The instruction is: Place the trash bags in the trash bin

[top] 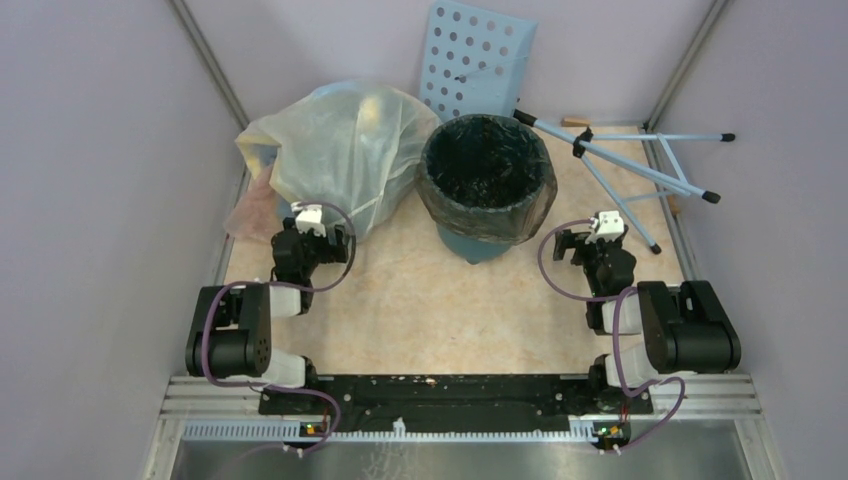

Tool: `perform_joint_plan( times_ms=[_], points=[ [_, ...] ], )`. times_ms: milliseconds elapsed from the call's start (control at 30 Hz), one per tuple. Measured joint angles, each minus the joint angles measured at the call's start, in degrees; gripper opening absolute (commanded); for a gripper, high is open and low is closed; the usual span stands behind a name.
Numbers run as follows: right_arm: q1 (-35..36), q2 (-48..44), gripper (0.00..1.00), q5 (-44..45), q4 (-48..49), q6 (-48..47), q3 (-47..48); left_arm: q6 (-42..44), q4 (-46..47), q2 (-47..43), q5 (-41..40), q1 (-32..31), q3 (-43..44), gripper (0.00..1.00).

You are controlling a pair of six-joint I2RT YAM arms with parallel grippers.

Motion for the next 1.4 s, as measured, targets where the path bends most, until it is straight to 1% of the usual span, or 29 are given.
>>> perform_joint_plan(
  times_ms=[167, 333, 367, 433, 500, 533, 600, 733, 867, 933, 1133, 1267, 1400],
  points=[
    [0.0, 0.0, 0.96, 0.0, 0.0, 0.0, 0.0, 1.1, 0.9, 0.0, 2.3, 0.0, 0.0, 0.99],
    [0.0, 0.0, 0.96, 0.0, 0.0, 0.0, 0.0, 1.1, 2.8, -0.4, 2.1, 0.0, -0.9, 0.99],
    [0.0, 0.0, 0.96, 0.0, 0.0, 0.0, 0.0, 0.7, 4.1, -0.7, 1.6, 0.0, -1.7, 0.99],
    [0.0, 0.0, 0.96, 0.0, 0.0, 0.0, 0.0, 0.0, 9.6, -0.4, 1.3, 0.0, -4.2, 0.99],
    [0.0, 0.0, 0.96, 0.0, 0.0, 0.0, 0.0, 0.5, 17.4, 3.4, 2.1, -0.3, -6.4, 0.99],
    [0.0, 0.0, 0.96, 0.0, 0.0, 0.0, 0.0, 0.9, 18.7, 5.8, 3.2, -0.5, -6.5, 0.99],
    [0.0, 0.0, 0.96, 0.0, 0.0, 0.0, 0.0, 1.6, 17.0, 7.1, 3.9, -1.0, -6.2, 0.99],
    [0.0, 0.0, 0.96, 0.0, 0.0, 0.0, 0.0, 2.3, 20.4, 7.4, 3.7, -1.5, -6.1, 0.99],
    [0.0, 0.0, 0.96, 0.0, 0.0, 0.0, 0.0, 2.3, 19.1, 7.4, 2.9, -1.6, -5.0, 0.99],
    [0.0, 0.0, 0.96, 0.0, 0.0, 0.0, 0.0, 2.3, 19.1, 7.3, 1.2, -2.4, -4.8, 0.99],
    [0.0, 0.0, 0.96, 0.0, 0.0, 0.0, 0.0, 3.3, 20.8, 6.9, -8.6, -9.4, -5.9, 0.99],
    [0.0, 0.0, 0.96, 0.0, 0.0, 0.0, 0.0, 3.7, 21.2, 6.9, -12.0, -9.8, -5.9, 0.99],
    [0.0, 0.0, 0.96, 0.0, 0.0, 0.0, 0.0, 3.8, 21.2, 6.9, -13.2, -9.6, -5.9, 0.99]
  ],
)
